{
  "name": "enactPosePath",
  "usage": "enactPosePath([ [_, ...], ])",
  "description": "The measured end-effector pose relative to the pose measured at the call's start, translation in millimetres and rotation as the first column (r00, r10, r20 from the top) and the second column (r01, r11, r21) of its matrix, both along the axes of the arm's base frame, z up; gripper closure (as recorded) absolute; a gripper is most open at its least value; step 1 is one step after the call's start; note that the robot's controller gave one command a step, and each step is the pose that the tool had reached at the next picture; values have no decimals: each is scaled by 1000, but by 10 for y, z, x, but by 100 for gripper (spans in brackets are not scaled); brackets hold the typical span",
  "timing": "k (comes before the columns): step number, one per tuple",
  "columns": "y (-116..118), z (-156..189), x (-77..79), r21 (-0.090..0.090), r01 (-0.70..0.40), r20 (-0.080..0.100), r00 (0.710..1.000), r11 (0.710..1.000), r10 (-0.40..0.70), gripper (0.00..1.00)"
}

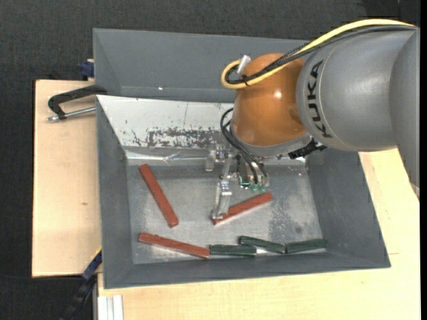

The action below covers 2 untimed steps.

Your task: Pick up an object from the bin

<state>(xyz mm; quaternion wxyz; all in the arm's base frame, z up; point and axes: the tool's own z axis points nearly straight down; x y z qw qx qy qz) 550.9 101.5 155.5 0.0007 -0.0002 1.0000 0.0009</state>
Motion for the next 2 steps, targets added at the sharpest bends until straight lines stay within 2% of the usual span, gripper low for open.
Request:
enactPosePath([
  [1,-580,-596,-19,0,-52,6,999,999,52,0],
  [2,-494,-849,-225,0,-37,-2,999,999,37,100],
])
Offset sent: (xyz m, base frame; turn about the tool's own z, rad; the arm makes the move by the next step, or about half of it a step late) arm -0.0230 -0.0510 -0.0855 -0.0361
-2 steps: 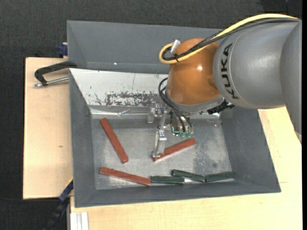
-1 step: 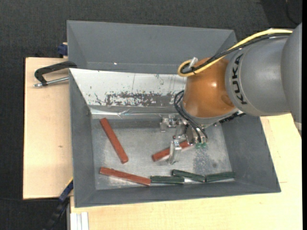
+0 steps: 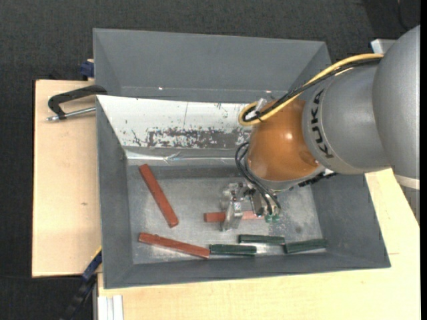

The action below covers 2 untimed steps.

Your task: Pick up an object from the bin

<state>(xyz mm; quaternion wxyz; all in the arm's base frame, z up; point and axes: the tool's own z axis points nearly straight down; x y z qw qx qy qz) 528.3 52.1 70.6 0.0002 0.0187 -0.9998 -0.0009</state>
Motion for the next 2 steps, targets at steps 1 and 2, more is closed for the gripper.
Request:
enactPosePath([
  [1,-4,-1,0,0,1,0,1000,1000,-1,100],
  [2,-9,1309,36,0,19,5,1000,1000,-19,100],
])
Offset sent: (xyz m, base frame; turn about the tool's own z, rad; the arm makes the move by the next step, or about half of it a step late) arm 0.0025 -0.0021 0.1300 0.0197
